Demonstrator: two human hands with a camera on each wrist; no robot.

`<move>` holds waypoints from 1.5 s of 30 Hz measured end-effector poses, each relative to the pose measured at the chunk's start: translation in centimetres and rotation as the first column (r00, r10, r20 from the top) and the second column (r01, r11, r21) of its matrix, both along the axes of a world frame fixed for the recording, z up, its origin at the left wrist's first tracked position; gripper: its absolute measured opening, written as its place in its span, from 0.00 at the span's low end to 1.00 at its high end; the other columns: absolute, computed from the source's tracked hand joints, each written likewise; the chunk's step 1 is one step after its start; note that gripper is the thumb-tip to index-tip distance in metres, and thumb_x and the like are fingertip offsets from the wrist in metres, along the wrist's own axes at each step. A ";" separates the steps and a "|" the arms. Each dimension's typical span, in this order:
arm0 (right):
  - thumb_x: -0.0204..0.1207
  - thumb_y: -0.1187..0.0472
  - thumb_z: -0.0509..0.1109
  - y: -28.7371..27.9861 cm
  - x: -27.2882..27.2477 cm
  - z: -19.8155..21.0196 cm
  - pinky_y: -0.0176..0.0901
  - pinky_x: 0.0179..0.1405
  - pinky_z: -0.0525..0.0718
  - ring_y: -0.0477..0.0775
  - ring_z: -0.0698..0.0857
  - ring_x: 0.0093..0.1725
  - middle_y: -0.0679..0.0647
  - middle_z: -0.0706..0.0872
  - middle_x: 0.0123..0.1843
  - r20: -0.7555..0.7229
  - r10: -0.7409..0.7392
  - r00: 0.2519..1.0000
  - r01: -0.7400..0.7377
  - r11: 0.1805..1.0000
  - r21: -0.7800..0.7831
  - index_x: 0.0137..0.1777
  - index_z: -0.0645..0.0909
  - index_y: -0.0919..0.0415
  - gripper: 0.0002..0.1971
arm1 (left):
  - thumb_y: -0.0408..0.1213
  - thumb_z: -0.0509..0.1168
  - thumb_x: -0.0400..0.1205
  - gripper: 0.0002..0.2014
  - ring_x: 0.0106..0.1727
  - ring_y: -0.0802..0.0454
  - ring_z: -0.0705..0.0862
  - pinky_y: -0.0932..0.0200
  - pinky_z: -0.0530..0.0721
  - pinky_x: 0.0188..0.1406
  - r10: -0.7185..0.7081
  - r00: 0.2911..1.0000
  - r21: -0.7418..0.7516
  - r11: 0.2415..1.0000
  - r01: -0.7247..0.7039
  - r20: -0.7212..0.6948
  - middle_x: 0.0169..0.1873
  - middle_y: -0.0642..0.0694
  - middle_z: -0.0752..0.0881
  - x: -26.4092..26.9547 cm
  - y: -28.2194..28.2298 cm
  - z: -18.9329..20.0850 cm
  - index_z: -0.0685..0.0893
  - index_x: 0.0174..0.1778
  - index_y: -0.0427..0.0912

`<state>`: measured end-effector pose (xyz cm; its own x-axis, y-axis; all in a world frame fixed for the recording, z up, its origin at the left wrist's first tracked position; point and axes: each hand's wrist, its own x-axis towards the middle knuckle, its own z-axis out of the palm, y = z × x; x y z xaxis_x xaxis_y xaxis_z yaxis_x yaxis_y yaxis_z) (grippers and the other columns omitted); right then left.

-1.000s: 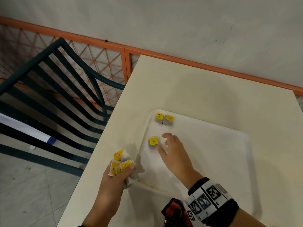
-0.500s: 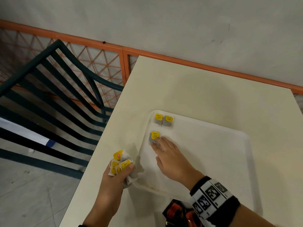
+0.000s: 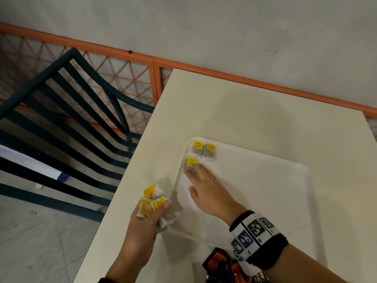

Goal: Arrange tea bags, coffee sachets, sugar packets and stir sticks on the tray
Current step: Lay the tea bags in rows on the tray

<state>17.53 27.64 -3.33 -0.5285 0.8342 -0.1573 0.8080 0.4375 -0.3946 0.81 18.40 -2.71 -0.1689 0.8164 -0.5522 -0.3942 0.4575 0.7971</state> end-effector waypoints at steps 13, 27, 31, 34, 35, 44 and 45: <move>0.75 0.50 0.70 -4.2 -1.8 3.7 0.38 0.41 0.82 0.46 0.84 0.34 0.53 0.86 0.36 -0.426 -0.456 0.781 0.152 0.801 -0.579 0.40 0.82 0.54 0.09 | 0.42 0.74 0.70 0.18 0.51 0.40 0.88 0.40 0.83 0.53 0.000 1.000 0.091 0.996 -0.001 0.013 0.47 0.40 0.90 0.8 0.2 1.3 0.83 0.55 0.43; 0.72 0.69 0.73 -2.9 0.0 3.0 0.31 0.29 0.82 0.43 0.85 0.27 0.53 0.85 0.34 -0.417 -0.706 0.572 0.199 0.613 -0.764 0.40 0.79 0.59 0.06 | 0.19 0.53 0.80 0.19 0.42 0.52 0.90 0.60 0.89 0.38 -0.072 0.993 0.063 0.996 0.066 0.090 0.40 0.48 0.92 1.4 0.4 1.5 0.83 0.52 0.44; 0.71 0.66 0.74 -1.3 1.4 1.8 0.36 0.29 0.79 0.49 0.83 0.29 0.55 0.85 0.33 -0.383 -0.809 0.445 0.452 0.572 -0.684 0.38 0.77 0.57 0.08 | 0.22 0.57 0.81 0.16 0.47 0.44 0.89 0.51 0.87 0.50 -0.027 0.997 0.019 1.000 0.025 0.075 0.39 0.48 0.92 1.3 0.2 1.5 0.81 0.54 0.46; 0.69 0.64 0.76 0.0 2.0 0.7 0.42 0.33 0.79 0.53 0.83 0.31 0.57 0.86 0.34 -0.375 -0.837 0.398 0.609 0.547 -0.574 0.35 0.74 0.55 0.11 | 0.24 0.60 0.80 0.13 0.47 0.44 0.89 0.51 0.87 0.48 -0.029 0.997 0.017 0.999 0.028 0.066 0.41 0.44 0.91 1.2 0.0 1.7 0.82 0.53 0.45; 0.69 0.65 0.75 0.3 2.0 0.4 0.42 0.33 0.79 0.53 0.83 0.30 0.57 0.85 0.33 -0.381 -0.838 0.390 0.633 0.545 -0.550 0.34 0.74 0.55 0.12 | 0.25 0.61 0.80 0.12 0.46 0.45 0.89 0.51 0.85 0.48 -0.034 0.997 0.018 0.999 0.033 0.062 0.41 0.44 0.91 1.2 -0.1 1.8 0.83 0.51 0.45; 0.71 0.64 0.73 1.8 1.0 -0.6 0.43 0.36 0.80 0.57 0.82 0.34 0.54 0.80 0.30 -0.388 -0.779 0.493 0.667 0.625 -0.406 0.32 0.71 0.55 0.13 | 0.28 0.63 0.79 0.10 0.52 0.42 0.85 0.42 0.79 0.60 -0.034 0.997 -0.011 0.999 0.035 0.066 0.44 0.43 0.89 1.3 -0.3 2.1 0.84 0.51 0.44; 0.72 0.64 0.73 1.9 1.0 -0.6 0.41 0.36 0.78 0.56 0.82 0.35 0.53 0.80 0.30 -0.382 -0.771 0.509 0.668 0.634 -0.390 0.33 0.72 0.56 0.11 | 0.28 0.63 0.79 0.10 0.52 0.44 0.85 0.42 0.79 0.60 -0.029 0.997 -0.011 0.999 0.030 0.072 0.45 0.43 0.89 1.3 -0.2 2.1 0.84 0.52 0.44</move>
<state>18.54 29.49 -3.88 0.2031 0.9454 -0.2549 0.4892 -0.3235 -0.8099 2.10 18.17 -0.59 -0.1044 0.8138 -0.5717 -0.4359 0.4793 0.7617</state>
